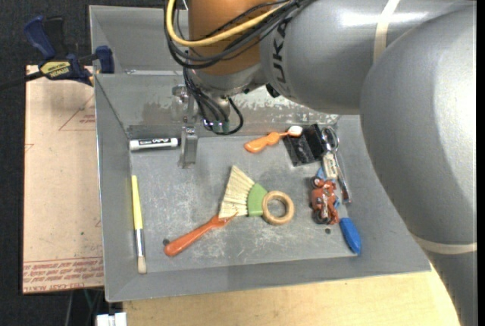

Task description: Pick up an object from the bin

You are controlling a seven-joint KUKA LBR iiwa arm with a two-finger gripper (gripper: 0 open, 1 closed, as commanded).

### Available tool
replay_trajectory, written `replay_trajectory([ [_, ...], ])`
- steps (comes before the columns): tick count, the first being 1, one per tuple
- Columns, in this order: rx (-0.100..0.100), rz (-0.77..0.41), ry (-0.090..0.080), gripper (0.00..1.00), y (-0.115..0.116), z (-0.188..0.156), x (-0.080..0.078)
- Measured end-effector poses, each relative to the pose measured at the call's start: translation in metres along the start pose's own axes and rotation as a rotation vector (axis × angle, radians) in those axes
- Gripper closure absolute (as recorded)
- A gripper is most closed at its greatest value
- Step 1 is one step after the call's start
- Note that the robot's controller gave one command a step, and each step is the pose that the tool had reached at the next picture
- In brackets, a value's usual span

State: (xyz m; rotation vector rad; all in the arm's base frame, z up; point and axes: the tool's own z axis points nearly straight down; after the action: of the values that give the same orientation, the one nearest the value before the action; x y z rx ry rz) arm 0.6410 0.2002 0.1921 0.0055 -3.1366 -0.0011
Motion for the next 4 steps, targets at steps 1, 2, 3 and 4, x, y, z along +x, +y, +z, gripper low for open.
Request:
replay_trajectory([
  [1,-0.001,0.003,-0.007,0.0,-0.001,-0.004,-0.002],
  [2,-0.001,-0.108,-0.008,0.0,-0.016,0.076,0.055],
  [3,-0.001,-0.382,-0.013,0.0,-0.031,0.059,0.112],
  [4,0.0,-0.613,-0.01,0.0,-0.064,0.077,0.107],
])
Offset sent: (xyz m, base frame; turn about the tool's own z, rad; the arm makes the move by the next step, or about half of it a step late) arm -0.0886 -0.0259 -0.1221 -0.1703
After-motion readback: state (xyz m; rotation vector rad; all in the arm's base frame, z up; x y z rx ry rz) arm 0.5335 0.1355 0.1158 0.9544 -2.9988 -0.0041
